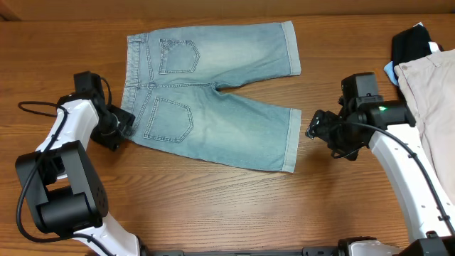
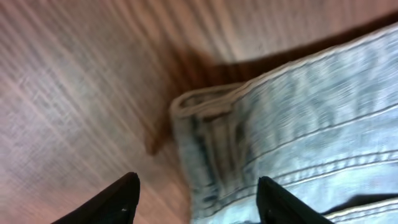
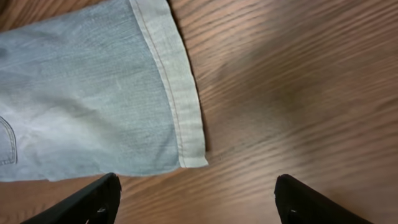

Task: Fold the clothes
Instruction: 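Lower the left gripper to the waistband and right gripper to the leg hem, then close the left gripper on the waistband and right gripper on the hem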

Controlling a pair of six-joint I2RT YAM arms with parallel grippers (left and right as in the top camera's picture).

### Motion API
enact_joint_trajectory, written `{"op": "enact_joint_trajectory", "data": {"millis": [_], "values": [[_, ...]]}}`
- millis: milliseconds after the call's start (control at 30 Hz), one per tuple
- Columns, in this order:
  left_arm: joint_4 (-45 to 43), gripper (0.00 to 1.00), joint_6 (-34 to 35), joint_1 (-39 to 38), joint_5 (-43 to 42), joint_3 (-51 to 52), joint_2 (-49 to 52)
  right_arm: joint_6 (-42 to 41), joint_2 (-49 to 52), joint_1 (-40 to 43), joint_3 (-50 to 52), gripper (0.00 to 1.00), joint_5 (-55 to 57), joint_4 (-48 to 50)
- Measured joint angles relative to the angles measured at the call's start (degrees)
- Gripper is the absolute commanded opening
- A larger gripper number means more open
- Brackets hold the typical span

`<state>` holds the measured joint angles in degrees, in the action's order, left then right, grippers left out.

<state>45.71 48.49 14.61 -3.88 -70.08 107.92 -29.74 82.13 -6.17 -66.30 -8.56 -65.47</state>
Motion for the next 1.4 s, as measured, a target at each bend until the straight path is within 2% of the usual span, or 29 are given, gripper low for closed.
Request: {"op": "enact_joint_trajectory", "data": {"millis": [100, 233, 367, 500, 600, 767, 1000, 1200, 1400], "values": [[0.2, 0.58, -0.3, 0.0, 0.5, 0.0, 0.0, -1.0, 0.0, -1.6, 2.3, 0.80, -0.1, 2.8], [-1.0, 0.50, -0.5, 0.0, 1.3, 0.1, 0.0, -2.2, 0.0, -3.5, 4.8, 0.80, -0.2, 6.3], [-3.8, 0.48, -0.5, 0.0, 1.6, 0.2, 0.0, -2.9, 0.0, -5.3, 6.2, 0.79, -0.2, 10.0], [-5.3, 0.36, -0.5, 0.0, 1.5, 0.3, 0.0, -3.5, 0.0, -7.4, 6.5, 0.77, -0.2, 11.8], [-5.2, 0.31, -0.6, 0.0, 1.5, 0.3, 0.0, -4.5, 0.9, -9.4, 6.5, 0.72, 0.0, 12.7], [-4.9, 0.04, -0.6, 0.0, 1.5, 0.3, 0.0, -5.6, 4.8, -12.7, 6.5, 0.69, 0.0, 13.6], [-4.1, 0.04, -0.7, 0.0, 1.5, 0.3, 0.0, -7.5, 8.6, -16.2, 6.6, 0.64, 0.0, 11.9], [-3.6, 0.04, -0.7, 0.0, 1.5, 0.3, 0.0, -9.7, 8.6, -17.8, 7.3, 0.54, 0.0, 10.7], [-3.3, 0.05, -0.7, 0.0, 1.5, 0.3, 0.0, -11.7, 8.6, -18.3, 11.8, 0.54, 0.0, 12.5]]}}
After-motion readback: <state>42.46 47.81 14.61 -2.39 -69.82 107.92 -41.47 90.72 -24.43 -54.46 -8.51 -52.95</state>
